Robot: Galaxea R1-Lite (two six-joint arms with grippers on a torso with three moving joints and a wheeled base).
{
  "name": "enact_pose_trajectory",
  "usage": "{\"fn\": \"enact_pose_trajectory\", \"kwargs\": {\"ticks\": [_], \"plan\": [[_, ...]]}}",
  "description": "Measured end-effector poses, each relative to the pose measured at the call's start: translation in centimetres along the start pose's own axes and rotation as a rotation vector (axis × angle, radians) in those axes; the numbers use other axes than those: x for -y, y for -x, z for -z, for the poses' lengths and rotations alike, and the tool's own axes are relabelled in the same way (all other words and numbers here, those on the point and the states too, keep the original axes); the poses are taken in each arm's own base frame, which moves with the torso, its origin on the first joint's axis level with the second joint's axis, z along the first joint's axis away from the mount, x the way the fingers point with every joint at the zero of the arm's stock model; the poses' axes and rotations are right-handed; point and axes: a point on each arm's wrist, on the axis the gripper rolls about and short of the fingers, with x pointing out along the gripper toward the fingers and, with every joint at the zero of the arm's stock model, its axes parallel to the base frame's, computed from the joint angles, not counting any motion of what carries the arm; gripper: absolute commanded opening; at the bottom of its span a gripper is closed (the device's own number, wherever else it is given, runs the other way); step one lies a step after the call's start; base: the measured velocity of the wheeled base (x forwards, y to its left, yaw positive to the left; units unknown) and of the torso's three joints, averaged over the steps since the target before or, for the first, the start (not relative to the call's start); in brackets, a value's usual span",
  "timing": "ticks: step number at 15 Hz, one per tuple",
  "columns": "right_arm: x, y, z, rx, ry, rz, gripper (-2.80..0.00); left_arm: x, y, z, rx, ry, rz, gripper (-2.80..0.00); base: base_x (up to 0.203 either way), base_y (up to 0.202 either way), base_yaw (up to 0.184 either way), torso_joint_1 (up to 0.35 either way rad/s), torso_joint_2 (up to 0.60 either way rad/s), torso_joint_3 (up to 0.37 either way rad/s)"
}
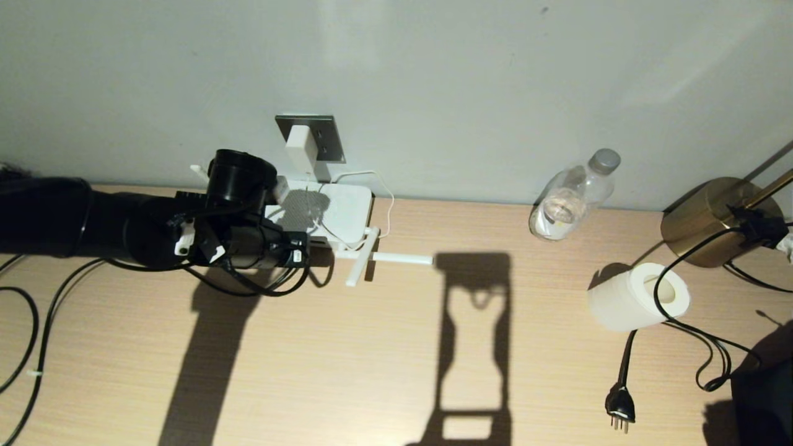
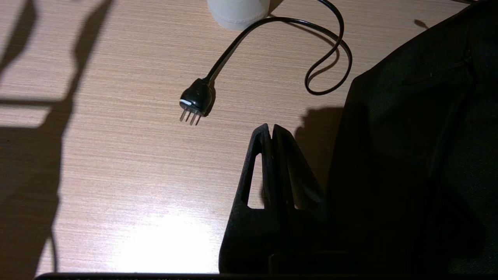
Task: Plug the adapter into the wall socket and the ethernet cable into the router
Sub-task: Plug cable into router interface
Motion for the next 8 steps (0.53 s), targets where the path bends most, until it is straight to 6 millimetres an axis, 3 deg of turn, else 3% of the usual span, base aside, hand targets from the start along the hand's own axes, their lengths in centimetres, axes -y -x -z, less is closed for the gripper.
{"fn": "enact_pose_trajectory", "kwargs": {"ticks": [8], "plan": [[0.0,0.0,0.01,0.0,0.0,0.0,-2.8,-0.16,-0.09,0.22,-0.015,0.001,-0.011,-2.8,0.0,0.0,0.0,0.0,0.0,0.0]]}}
